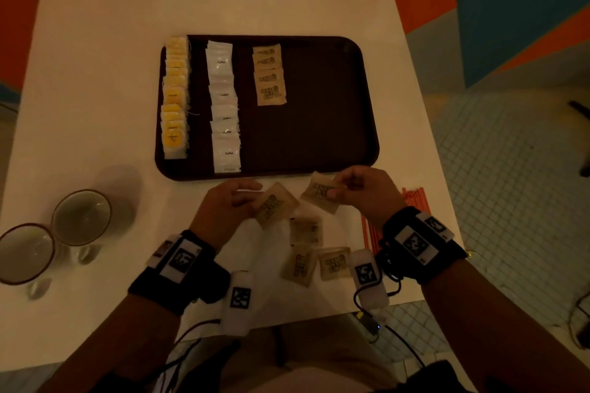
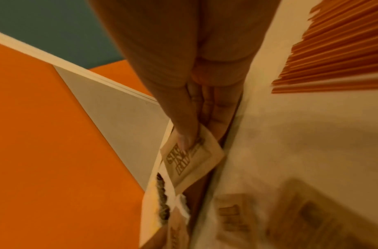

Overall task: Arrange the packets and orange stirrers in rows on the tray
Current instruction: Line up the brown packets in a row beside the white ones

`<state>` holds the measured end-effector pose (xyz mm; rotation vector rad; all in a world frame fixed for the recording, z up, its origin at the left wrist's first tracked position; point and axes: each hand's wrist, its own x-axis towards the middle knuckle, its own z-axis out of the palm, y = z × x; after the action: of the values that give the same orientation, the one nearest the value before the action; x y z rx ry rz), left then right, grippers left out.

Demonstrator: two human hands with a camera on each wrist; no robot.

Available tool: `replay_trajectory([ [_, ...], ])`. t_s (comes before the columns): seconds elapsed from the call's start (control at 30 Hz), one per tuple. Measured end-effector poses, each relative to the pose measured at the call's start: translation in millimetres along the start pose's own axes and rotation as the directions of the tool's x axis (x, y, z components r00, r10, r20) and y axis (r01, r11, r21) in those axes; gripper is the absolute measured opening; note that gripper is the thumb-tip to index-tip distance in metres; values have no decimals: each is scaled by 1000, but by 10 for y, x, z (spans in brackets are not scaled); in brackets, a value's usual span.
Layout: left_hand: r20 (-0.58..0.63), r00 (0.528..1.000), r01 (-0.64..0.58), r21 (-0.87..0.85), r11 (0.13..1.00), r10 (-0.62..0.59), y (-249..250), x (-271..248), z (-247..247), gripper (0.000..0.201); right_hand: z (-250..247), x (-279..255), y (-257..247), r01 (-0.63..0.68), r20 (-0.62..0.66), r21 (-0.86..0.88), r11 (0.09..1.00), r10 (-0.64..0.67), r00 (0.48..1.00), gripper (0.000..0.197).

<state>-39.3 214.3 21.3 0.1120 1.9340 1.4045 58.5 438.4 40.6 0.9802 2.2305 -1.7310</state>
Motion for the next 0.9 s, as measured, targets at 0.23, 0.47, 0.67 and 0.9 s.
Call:
replay_trajectory([
  [0.23,152,987,-43,-80,996,55,412,-106,-70,37,176,-137,-447,40,379,42,998,-53,924,19],
  [0.47,211,965,243,-507,827,-154,286,-255,9,33,570,-188,-461,16,346,21,1000,-22,938,18],
  [0.67,528,818,483,-411,773,-229,88,-296,-53,66,829,-236,-487,137,345,-222,965,-54,937,13],
  [0.9,518,805,480,-282,831,-289,189,-270,-106,55,780,-196,-651,238,388,-347,907,-92,917,12],
])
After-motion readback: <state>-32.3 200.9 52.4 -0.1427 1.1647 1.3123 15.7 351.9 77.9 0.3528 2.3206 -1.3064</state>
